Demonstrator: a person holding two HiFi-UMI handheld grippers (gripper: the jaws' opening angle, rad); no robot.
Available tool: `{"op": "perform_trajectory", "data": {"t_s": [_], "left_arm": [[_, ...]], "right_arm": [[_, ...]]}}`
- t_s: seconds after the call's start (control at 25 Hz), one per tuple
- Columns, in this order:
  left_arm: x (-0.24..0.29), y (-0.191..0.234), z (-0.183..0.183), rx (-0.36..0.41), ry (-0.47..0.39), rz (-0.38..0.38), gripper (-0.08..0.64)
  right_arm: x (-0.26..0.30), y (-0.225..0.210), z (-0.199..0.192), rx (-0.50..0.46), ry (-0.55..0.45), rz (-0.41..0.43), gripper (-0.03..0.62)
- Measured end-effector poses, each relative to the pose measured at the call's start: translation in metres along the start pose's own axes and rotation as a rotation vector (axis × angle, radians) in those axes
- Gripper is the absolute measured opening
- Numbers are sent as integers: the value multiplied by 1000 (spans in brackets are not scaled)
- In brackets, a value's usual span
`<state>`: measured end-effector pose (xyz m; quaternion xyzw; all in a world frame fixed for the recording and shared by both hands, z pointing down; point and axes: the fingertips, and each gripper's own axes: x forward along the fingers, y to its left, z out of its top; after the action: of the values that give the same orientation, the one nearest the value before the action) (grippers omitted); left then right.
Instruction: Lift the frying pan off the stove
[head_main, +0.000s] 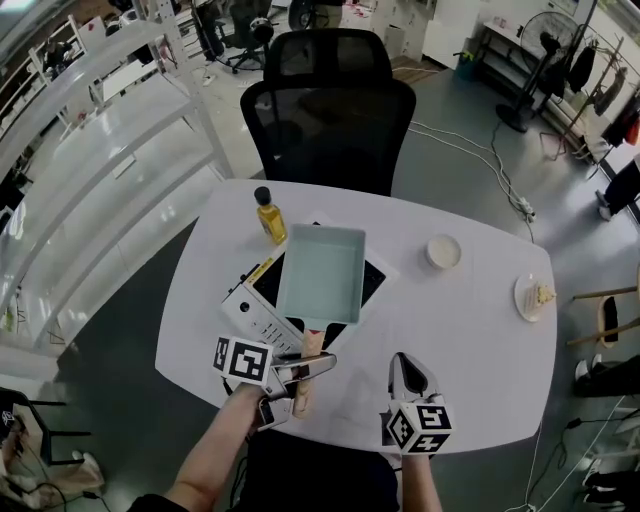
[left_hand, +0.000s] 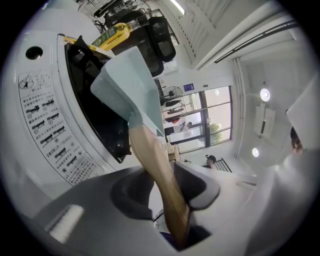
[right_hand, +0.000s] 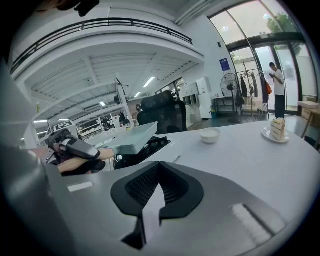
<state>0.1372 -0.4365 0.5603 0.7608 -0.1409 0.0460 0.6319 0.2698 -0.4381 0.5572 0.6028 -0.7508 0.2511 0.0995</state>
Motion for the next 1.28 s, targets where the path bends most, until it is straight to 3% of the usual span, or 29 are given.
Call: {"op": "perform_trajectory", "data": {"t_s": [0.36,0.76,1.28], "left_arm": [[-6,-35,16,102,-31,12,187],[-12,-55,6,115,-97,-21,189],[-76,-50,-9,106,-268,42,190]], "right_arm": [[-15,5,18,-38,-51,13,5],[-32,11,25,-81,-94,47,5],[-22,48,24,-147,-87,171,5]]}}
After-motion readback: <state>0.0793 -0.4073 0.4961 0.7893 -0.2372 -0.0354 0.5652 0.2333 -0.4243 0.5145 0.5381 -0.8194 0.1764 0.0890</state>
